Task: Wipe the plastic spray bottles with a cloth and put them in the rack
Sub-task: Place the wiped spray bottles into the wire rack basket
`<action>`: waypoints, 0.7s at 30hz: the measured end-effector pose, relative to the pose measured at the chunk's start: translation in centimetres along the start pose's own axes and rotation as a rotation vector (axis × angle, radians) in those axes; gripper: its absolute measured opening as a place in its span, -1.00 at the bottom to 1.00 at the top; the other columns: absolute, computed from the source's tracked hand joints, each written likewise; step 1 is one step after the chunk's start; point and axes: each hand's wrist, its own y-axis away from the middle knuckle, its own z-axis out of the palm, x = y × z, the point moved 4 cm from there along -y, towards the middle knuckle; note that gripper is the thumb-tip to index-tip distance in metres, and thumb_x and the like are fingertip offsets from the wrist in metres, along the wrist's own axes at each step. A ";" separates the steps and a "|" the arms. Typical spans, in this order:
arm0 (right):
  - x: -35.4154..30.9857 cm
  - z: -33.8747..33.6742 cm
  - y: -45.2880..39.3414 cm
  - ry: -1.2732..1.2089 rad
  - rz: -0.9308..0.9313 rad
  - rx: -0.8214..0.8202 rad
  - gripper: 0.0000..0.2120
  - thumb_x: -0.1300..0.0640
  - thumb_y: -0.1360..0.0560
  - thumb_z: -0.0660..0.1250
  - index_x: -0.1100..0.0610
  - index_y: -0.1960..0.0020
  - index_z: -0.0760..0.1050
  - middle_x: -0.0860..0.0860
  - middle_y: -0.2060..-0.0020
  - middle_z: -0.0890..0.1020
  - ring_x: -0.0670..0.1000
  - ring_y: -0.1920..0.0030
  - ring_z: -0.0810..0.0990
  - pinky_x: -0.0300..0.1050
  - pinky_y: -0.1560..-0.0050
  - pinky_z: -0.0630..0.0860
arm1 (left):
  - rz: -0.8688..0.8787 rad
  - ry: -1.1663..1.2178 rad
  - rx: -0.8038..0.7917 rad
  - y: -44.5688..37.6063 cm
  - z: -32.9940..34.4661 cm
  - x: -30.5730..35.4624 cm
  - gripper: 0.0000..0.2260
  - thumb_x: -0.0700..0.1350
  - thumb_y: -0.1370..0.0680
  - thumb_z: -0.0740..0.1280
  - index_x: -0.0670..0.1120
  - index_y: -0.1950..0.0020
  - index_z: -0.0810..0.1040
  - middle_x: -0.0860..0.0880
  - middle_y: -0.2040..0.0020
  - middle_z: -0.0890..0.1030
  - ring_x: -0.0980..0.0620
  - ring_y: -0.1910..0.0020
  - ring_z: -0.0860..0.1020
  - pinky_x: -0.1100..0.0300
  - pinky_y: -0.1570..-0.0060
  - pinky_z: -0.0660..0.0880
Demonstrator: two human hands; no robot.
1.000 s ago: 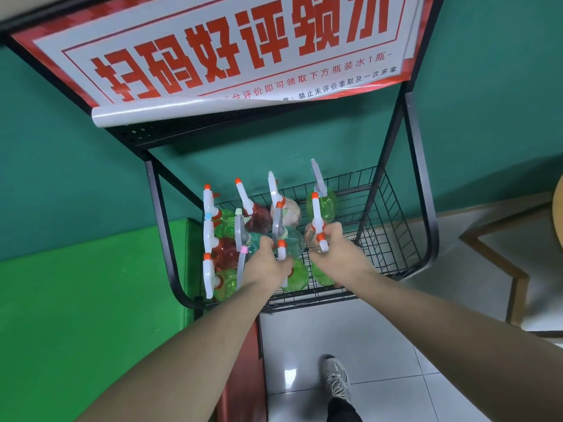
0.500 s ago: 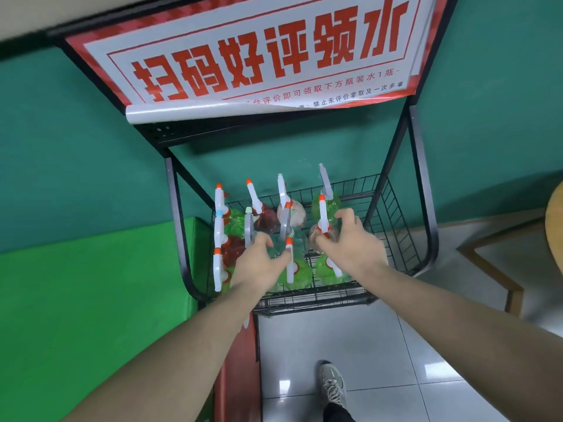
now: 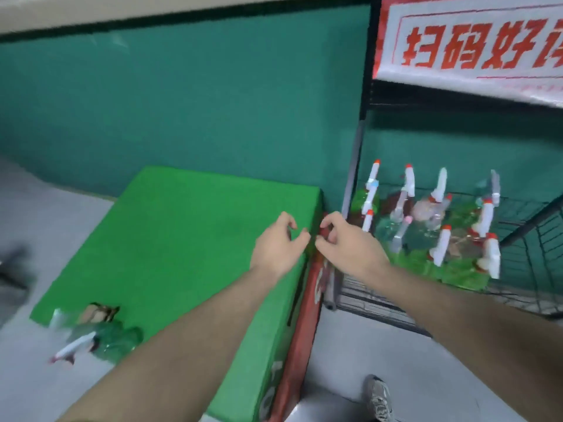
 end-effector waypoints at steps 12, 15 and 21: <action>-25.7 27.2 5.0 0.101 -0.107 -0.345 -0.62 -0.08 -0.58 0.27 -0.04 -0.36 0.36 -0.02 0.10 0.65 0.08 0.14 0.63 0.00 0.02 0.58 | -0.231 0.020 0.112 10.2 -19.6 -32.8 -0.75 0.07 -0.59 0.34 0.02 -0.20 0.44 0.02 0.18 0.53 -0.11 0.15 0.55 0.09 0.20 0.34; -29.8 32.0 5.8 0.129 -0.148 -0.413 -0.55 -0.08 -0.56 0.29 -0.08 -0.42 0.32 0.00 0.08 0.64 0.09 0.12 0.63 0.02 0.00 0.57 | -0.279 0.007 0.185 11.8 -23.3 -38.5 -0.74 0.02 -0.61 0.34 -0.03 -0.25 0.46 0.00 0.04 0.50 -0.01 0.18 0.48 0.09 0.17 0.37; -36.7 39.3 4.7 0.248 -0.254 -0.518 -0.50 -0.05 -0.58 0.28 -0.10 -0.49 0.27 0.02 0.00 0.59 0.07 0.07 0.62 -0.02 0.02 0.56 | -0.411 -0.030 0.299 12.1 -28.4 -48.9 -0.74 -0.09 -0.61 0.31 0.00 -0.31 0.52 -0.11 -0.26 0.45 -0.07 -0.21 0.44 0.00 -0.25 0.42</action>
